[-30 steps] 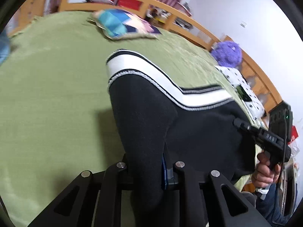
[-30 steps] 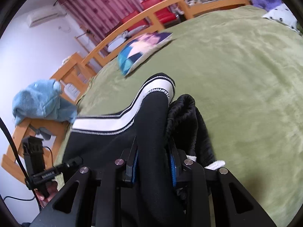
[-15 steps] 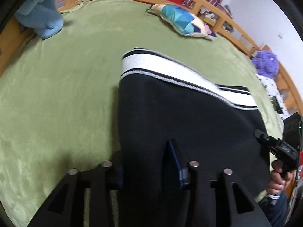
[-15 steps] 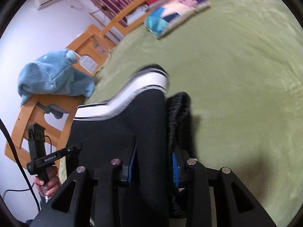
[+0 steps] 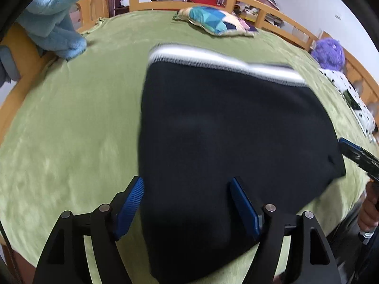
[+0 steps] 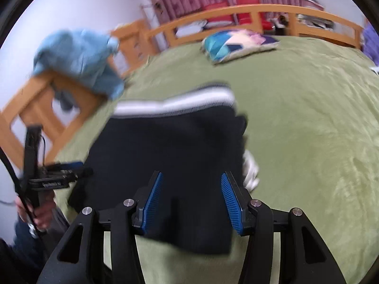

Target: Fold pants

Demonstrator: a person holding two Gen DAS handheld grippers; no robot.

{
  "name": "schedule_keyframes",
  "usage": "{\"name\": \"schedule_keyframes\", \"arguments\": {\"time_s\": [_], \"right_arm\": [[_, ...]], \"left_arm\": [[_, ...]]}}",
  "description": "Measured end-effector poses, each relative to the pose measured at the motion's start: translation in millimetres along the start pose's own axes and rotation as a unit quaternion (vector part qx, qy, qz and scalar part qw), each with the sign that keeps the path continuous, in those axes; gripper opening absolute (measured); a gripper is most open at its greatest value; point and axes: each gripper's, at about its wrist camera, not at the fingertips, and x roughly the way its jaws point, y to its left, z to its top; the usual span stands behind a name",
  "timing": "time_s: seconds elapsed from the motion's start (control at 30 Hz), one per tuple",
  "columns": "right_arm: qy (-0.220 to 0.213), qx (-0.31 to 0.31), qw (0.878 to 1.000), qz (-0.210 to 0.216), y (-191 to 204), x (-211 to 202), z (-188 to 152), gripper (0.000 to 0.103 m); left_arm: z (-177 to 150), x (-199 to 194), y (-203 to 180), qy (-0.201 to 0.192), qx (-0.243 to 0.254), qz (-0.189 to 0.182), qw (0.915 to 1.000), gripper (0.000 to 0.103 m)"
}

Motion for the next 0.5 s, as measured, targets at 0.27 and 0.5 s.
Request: {"name": "schedule_keyframes", "arguments": {"time_s": [0.27,0.5], "right_arm": [[0.048,-0.020,0.995,-0.080,5,22,-37,0.056],[0.003,-0.030,0.997,-0.071,7,-20,-17,0.056]], "left_arm": [[-21,-6,2,-0.010,0.002,-0.007,0.9999,0.081],[-6,-27,14,-0.039,-0.009,-0.013,0.9991,0.081]]}}
